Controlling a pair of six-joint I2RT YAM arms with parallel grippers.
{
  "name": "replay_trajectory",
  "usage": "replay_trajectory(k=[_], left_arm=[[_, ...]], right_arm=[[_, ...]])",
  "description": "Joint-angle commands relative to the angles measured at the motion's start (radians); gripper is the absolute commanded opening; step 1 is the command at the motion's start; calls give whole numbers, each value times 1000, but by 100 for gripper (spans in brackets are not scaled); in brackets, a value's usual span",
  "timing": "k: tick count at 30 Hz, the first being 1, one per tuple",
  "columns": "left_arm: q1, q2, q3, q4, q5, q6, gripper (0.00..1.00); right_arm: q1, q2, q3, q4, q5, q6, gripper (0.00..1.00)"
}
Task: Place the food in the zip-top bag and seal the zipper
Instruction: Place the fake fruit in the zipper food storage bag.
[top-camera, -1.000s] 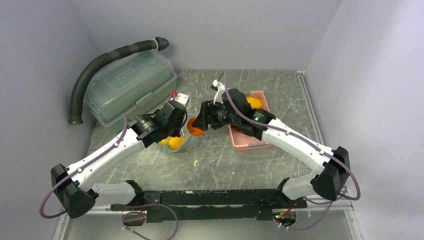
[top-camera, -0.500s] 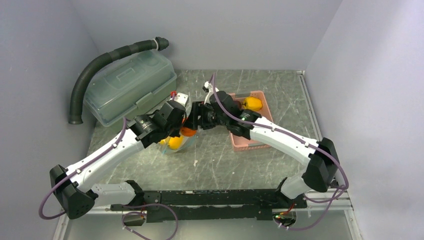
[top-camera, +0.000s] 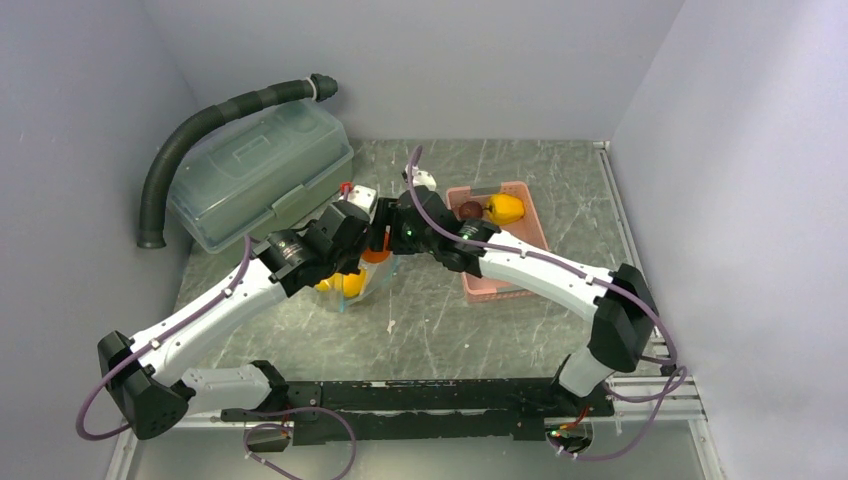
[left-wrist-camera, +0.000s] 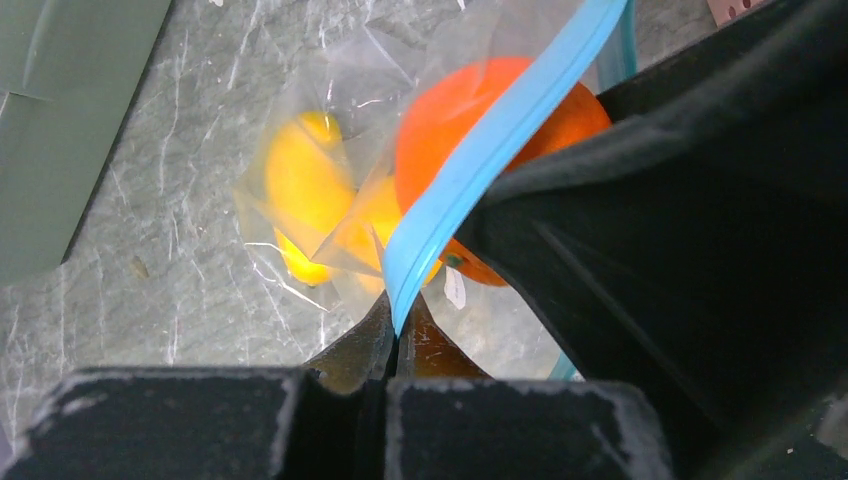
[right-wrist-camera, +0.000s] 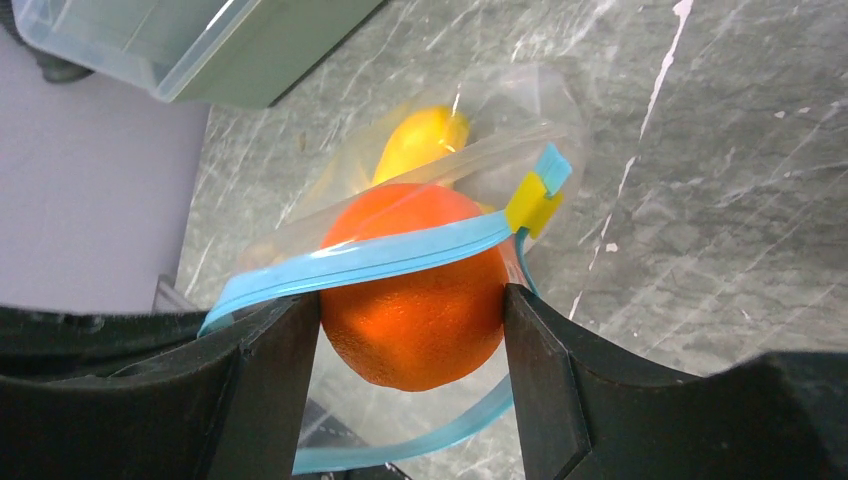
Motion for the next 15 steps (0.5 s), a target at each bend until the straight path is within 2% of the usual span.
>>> replay_trajectory(k=[1,6,12,15], left_arm=[[4,-27,-4,29,11,14,0],[5,-29,-4,29,11,14,0],[5,-29,-3,29,13,14,0],[5,-29,-3,29,14,14,0]], right_arm=[[19,31,81,-12,128,61,37],[24,60,103,-46,178,109,47],[24,74,116,-66,199,147,67],[25,71,112,-65,199,154,73]])
